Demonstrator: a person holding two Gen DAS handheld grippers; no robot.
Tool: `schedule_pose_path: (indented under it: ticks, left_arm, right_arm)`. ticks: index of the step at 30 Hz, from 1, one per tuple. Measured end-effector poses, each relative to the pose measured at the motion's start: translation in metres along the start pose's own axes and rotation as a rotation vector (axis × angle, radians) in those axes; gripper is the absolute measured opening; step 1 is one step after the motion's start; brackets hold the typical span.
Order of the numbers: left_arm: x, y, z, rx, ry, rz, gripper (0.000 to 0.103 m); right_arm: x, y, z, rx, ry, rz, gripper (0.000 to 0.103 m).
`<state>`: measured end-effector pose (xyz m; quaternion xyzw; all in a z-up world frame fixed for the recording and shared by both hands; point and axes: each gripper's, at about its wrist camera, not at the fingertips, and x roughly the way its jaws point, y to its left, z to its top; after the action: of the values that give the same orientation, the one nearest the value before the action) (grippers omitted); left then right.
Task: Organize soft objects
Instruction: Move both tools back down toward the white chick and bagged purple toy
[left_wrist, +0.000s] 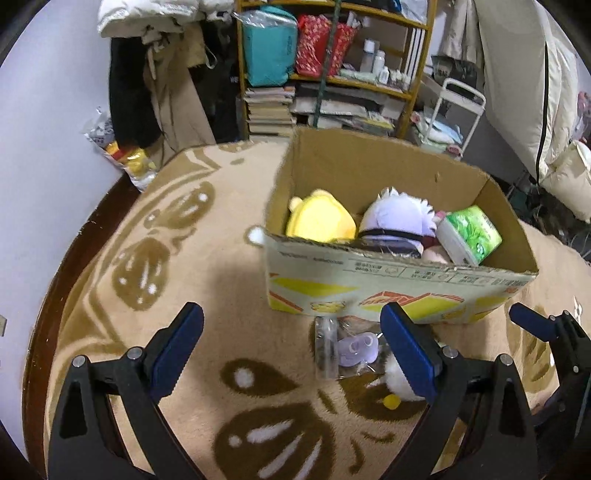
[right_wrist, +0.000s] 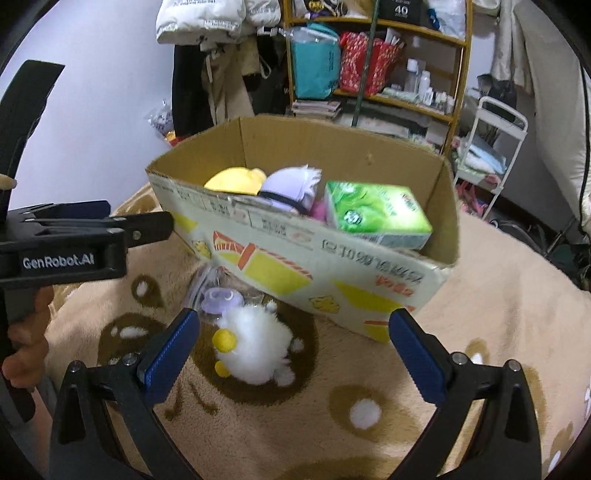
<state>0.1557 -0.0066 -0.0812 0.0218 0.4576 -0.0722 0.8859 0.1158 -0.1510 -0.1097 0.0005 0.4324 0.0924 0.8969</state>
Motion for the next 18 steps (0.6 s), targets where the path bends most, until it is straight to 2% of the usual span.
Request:
schedule_pose_path:
  ticks: [8, 10, 14, 17, 18]
  left_arm:
    - [0.03, -0.011, -0.003, 0.003, 0.071, -0.014, 0.095]
    - [0.037, -0.014, -0.003, -0.001, 0.087, -0.027, 0.095]
    - [0.051, -0.017, -0.006, -0.001, 0.126, -0.034, 0.095]
    - [0.059, -0.022, -0.01, 0.023, 0.129, -0.02, 0.095]
    - [0.061, -0.024, -0.011, 0.032, 0.131, -0.019, 0.095]
  right_arm:
    - [0.032, 0.003, -0.005, 0.004, 0.092, 0.05, 0.099]
    - [0.041, 0.005, -0.008, -0.003, 0.115, 0.064, 0.094]
    - [0.054, 0.007, -0.008, -0.004, 0.142, 0.078, 0.091]
    - [0.064, 0.005, -0.009, 0.021, 0.166, 0.11, 0.073]
    - [0.067, 0.003, -0.01, 0.035, 0.178, 0.118, 0.06]
